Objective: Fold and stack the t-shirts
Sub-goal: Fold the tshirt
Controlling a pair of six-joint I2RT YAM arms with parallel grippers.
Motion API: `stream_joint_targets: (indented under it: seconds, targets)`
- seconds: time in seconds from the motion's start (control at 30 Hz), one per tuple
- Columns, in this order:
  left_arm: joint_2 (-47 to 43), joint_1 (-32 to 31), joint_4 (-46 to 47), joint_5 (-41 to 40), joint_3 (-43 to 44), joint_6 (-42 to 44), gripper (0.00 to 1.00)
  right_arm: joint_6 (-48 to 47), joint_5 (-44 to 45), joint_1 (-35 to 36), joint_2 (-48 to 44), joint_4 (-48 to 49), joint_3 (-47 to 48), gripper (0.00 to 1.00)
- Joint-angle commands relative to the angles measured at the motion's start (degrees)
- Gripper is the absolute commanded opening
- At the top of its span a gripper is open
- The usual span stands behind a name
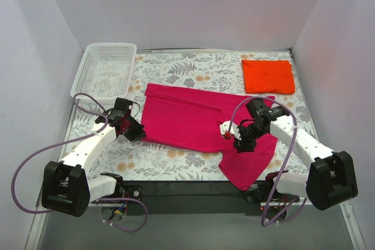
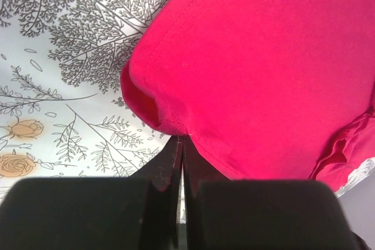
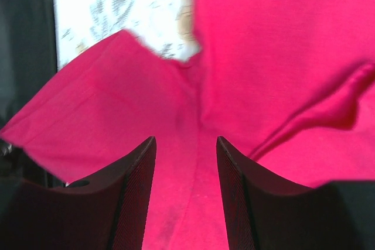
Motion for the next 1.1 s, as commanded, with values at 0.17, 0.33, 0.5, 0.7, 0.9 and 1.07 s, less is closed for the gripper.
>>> stream_joint_targets:
  seconds: [0.17, 0.33, 0.5, 0.7, 0.9, 1.07]
  targets:
    - [-0.5, -0.1, 3.5, -1.0, 2.8, 0.0, 0.0, -16.4, 2.4, 3.6, -0.7, -16.1, 0.2, 0.43]
    - [1.0, -0.1, 5.0, -0.6, 2.3, 0.0, 0.0, -17.2, 10.0, 8.2, -4.1, -16.1, -6.9, 0.39]
    - [1.1, -0.1, 6.5, 0.2, 0.3, -0.3, 0.0, -20.3, 10.5, 11.0, -8.2, -16.1, -9.7, 0.36]
    - [1.0, -0.1, 7.6, 0.8, -1.1, -0.5, 0.0, -16.5, 9.3, 17.7, -8.2, -12.1, -10.2, 0.37]
    - [1.9, 1.5, 9.0, -1.2, -0.2, 0.3, 0.0, -15.4, 12.2, 20.7, -7.0, -8.9, -12.7, 0.38]
    - [4.4, 3.5, 10.7, -0.7, 1.1, 0.6, 0.0, -13.6, 14.1, 23.7, -6.9, -5.6, -15.9, 0.37]
